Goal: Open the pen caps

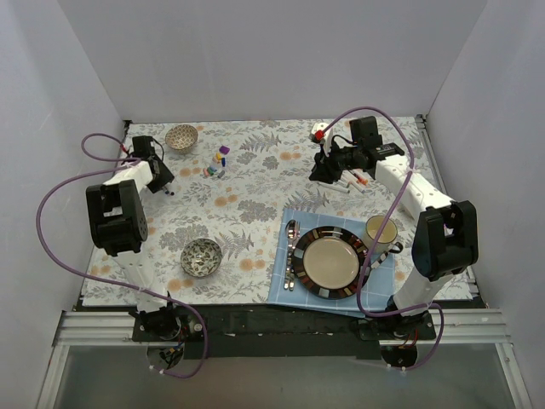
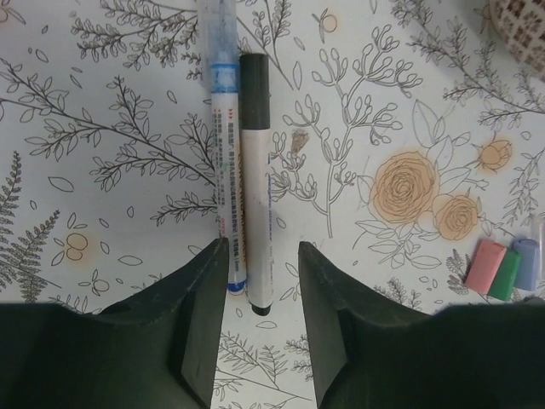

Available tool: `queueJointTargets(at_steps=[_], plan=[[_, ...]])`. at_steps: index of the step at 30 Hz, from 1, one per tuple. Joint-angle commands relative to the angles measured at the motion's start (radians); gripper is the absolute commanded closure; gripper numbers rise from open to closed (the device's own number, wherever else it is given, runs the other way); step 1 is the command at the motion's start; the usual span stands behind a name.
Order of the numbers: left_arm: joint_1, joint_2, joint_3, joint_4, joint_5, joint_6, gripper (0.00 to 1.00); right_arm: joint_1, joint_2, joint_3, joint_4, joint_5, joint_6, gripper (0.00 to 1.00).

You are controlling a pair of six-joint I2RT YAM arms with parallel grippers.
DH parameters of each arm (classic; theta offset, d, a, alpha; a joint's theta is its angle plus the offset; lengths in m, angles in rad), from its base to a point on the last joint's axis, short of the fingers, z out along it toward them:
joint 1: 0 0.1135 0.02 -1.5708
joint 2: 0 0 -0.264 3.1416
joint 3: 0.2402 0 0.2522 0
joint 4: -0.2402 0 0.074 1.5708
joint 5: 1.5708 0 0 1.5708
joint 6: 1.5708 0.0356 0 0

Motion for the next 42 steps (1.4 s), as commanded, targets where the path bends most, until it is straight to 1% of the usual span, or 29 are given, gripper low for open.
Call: queueJointTargets(at_steps=[1, 6, 20, 30, 35, 38, 42], plan=[[-0.007, -0.023, 0.055, -0.005, -0.011, 0.012, 0.63, 0.003, 0.008, 0.001, 0.017, -0.022, 0.007, 0.62], [-0.009, -0.024, 0.072, -0.008, -0.005, 0.014, 0.63, 0.006, 0.015, 0.001, 0.013, -0.020, 0.006, 0.62], [-0.009, 0.065, 0.131, -0.031, -0.009, 0.029, 0.64, 0.008, 0.019, 0.004, 0.010, -0.020, 0.004, 0.63], [-0.009, 0.092, 0.132, -0.039, 0.004, 0.044, 0.64, 0.008, 0.019, 0.006, 0.006, -0.023, 0.006, 0.63], [-0.012, 0.109, 0.135, -0.050, 0.015, 0.072, 0.66, 0.006, 0.016, 0.006, 0.006, -0.025, 0.006, 0.63], [-0.019, 0.118, 0.135, -0.060, -0.017, 0.090, 0.71, 0.006, 0.016, 0.006, 0.006, -0.028, 0.006, 0.63], [-0.030, 0.134, 0.128, -0.070, -0.043, 0.121, 0.71, 0.006, 0.011, 0.006, 0.008, -0.032, 0.006, 0.63]])
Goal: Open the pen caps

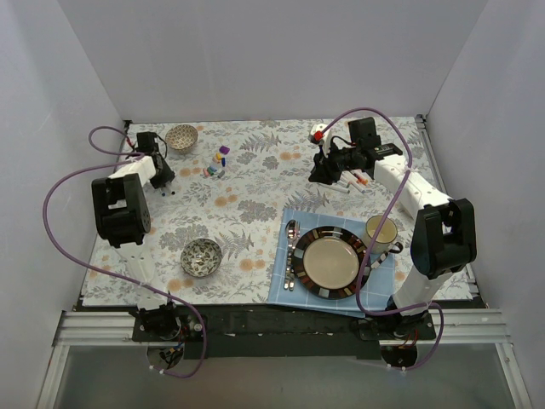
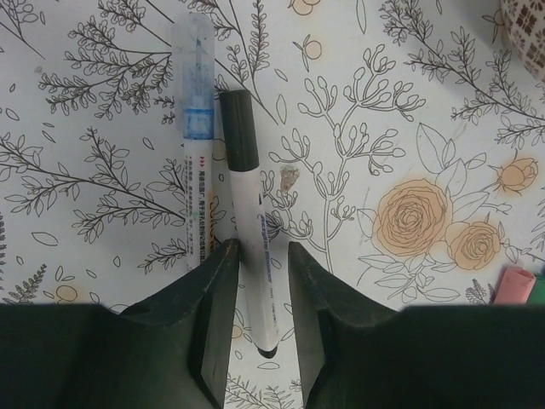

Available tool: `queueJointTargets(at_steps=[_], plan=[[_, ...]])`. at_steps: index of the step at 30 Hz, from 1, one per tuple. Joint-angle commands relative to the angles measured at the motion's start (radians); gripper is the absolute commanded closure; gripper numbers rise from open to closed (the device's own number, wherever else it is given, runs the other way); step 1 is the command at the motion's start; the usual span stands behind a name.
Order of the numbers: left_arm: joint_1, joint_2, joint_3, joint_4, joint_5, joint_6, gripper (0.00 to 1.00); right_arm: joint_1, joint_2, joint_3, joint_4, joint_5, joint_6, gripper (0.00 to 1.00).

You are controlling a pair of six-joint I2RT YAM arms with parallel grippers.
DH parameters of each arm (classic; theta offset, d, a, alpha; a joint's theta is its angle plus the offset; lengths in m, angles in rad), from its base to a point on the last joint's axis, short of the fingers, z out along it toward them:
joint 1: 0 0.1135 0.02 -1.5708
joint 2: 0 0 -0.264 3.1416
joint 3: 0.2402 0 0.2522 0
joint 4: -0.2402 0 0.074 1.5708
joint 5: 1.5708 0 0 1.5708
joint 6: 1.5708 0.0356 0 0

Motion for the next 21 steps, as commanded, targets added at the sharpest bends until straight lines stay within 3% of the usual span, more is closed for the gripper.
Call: queueJointTargets(at_steps=[1, 10, 16, 21], plan=[[-0.022, 0.034, 0.016, -0.044, -0.036, 0.050, 0.71, 0.005, -0.006, 0.006, 0.008, -0.030, 0.003, 0.63], [-0.049, 0.071, 0.030, -0.084, 0.010, 0.077, 0.75, 0.005, -0.018, 0.004, 0.011, -0.042, 0.007, 0.63], [-0.055, 0.058, 0.016, -0.087, 0.061, 0.074, 0.99, 0.005, -0.023, 0.004, 0.011, -0.047, 0.007, 0.63], [-0.061, 0.011, -0.013, -0.072, 0.108, 0.052, 1.00, 0.005, -0.024, 0.003, 0.009, -0.051, 0.007, 0.63]])
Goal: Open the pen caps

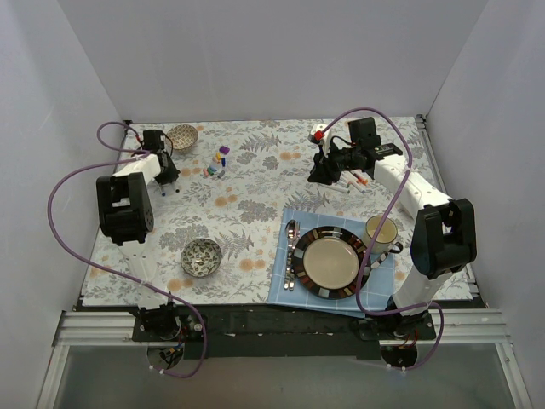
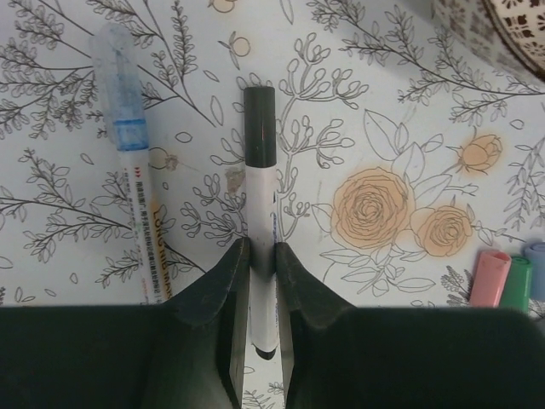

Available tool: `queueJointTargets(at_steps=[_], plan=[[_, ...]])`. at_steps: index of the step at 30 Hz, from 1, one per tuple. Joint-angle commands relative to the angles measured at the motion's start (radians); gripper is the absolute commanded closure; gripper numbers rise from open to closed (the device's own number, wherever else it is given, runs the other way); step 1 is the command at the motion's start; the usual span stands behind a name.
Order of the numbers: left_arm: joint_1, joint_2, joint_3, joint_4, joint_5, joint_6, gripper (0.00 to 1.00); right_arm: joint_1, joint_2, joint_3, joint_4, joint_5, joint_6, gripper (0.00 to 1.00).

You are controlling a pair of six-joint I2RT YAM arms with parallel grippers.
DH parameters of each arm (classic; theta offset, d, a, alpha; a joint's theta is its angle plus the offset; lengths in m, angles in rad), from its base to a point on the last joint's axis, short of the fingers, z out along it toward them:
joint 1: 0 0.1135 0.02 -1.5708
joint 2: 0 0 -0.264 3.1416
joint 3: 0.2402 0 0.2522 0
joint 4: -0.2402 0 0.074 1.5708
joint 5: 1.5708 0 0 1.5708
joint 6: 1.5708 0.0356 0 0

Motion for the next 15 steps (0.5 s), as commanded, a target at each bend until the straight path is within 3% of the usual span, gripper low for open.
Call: queueJointTargets(at_steps=[1, 8, 11, 15], plan=[[-0.021, -0.032, -0.059, -0.057, 0.106, -0.018, 1.00, 0.005, -0.024, 0.001, 0.009, -0.031, 0.000, 0.63], [-0.021, -0.208, -0.200, 0.056, 0.330, -0.103, 1.00, 0.009, -0.013, -0.005, 0.012, -0.073, 0.010, 0.55], [-0.021, -0.274, -0.265, 0.099, 0.411, -0.147, 1.00, 0.017, -0.006, -0.012, 0.027, -0.103, 0.033, 0.46], [-0.023, -0.386, -0.361, 0.220, 0.559, -0.213, 1.00, 0.026, 0.014, -0.035, 0.063, -0.201, 0.079, 0.27]])
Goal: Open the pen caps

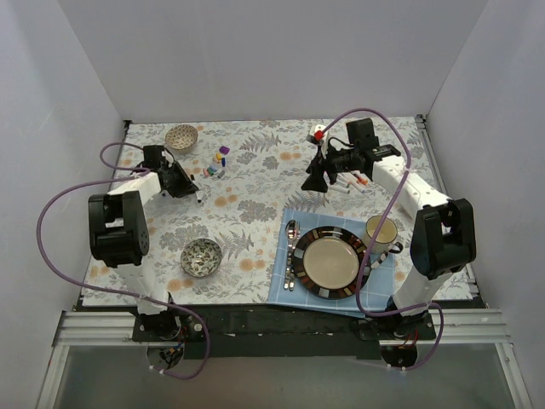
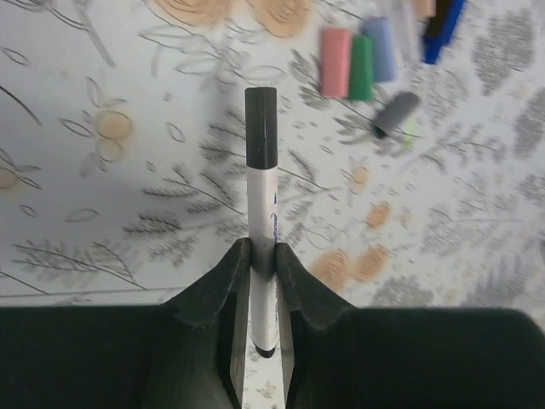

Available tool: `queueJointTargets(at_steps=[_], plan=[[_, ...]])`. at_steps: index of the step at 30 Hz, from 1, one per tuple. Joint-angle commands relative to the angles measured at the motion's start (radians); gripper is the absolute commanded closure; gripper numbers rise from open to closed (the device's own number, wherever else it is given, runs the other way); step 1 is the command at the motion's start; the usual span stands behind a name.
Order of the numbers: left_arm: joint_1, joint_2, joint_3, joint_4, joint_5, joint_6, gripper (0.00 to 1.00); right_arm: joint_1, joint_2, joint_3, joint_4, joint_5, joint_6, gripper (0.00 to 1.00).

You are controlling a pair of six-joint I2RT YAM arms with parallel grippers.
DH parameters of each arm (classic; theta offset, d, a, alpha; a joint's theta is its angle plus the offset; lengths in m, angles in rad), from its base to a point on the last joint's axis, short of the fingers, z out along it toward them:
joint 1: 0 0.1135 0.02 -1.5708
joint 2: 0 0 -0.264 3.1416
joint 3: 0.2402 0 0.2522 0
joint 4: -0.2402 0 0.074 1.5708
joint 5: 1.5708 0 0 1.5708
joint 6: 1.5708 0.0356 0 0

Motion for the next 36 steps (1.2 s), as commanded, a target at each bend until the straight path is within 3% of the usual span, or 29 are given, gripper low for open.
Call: queueJointTargets(at_steps=[1, 2, 3, 5, 9, 12, 13, 16, 17, 21, 24, 29, 36], plan=[[-0.009, -0.173, -0.104, 0.164, 0.231, -0.108, 1.00, 0.014, 0.016, -0.043, 0.075, -0.145, 0.066, 0.23], [-0.013, -0.188, -0.121, 0.188, 0.265, -0.119, 1.00, 0.014, 0.020, -0.053, 0.100, -0.165, 0.108, 0.19], [-0.020, -0.205, -0.136, 0.231, 0.311, -0.128, 1.00, 0.015, 0.022, -0.069, 0.149, -0.199, 0.136, 0.02], [-0.046, -0.250, -0.195, 0.288, 0.364, -0.163, 1.00, 0.017, 0.023, -0.113, 0.219, -0.231, 0.196, 0.02], [-0.150, -0.308, -0.270, 0.449, 0.443, -0.205, 1.00, 0.020, 0.037, -0.188, 0.457, -0.360, 0.516, 0.02], [-0.248, -0.356, -0.334, 0.583, 0.445, -0.257, 1.00, 0.031, 0.036, -0.292, 0.788, -0.375, 0.810, 0.02], [-0.295, -0.365, -0.354, 0.622, 0.435, -0.272, 1.00, 0.035, 0.031, -0.329, 1.039, -0.375, 1.039, 0.02], [-0.374, -0.400, -0.416, 0.756, 0.405, -0.314, 1.00, 0.043, 0.031, -0.451, 1.366, -0.336, 1.416, 0.02], [-0.391, -0.411, -0.434, 0.792, 0.380, -0.326, 1.00, 0.046, 0.048, -0.487, 1.520, -0.323, 1.495, 0.02], [-0.463, -0.433, -0.497, 0.952, 0.326, -0.377, 1.00, 0.044, 0.086, -0.530, 1.731, -0.289, 1.685, 0.02], [-0.517, -0.419, -0.512, 1.003, 0.299, -0.389, 1.00, 0.044, 0.094, -0.544, 1.798, -0.265, 1.773, 0.02], [-0.593, -0.396, -0.525, 1.060, 0.259, -0.410, 1.00, 0.048, 0.066, -0.546, 1.708, -0.245, 1.723, 0.07], [-0.638, -0.370, -0.509, 1.075, 0.233, -0.416, 1.00, 0.048, 0.066, -0.544, 1.677, -0.231, 1.710, 0.35]])
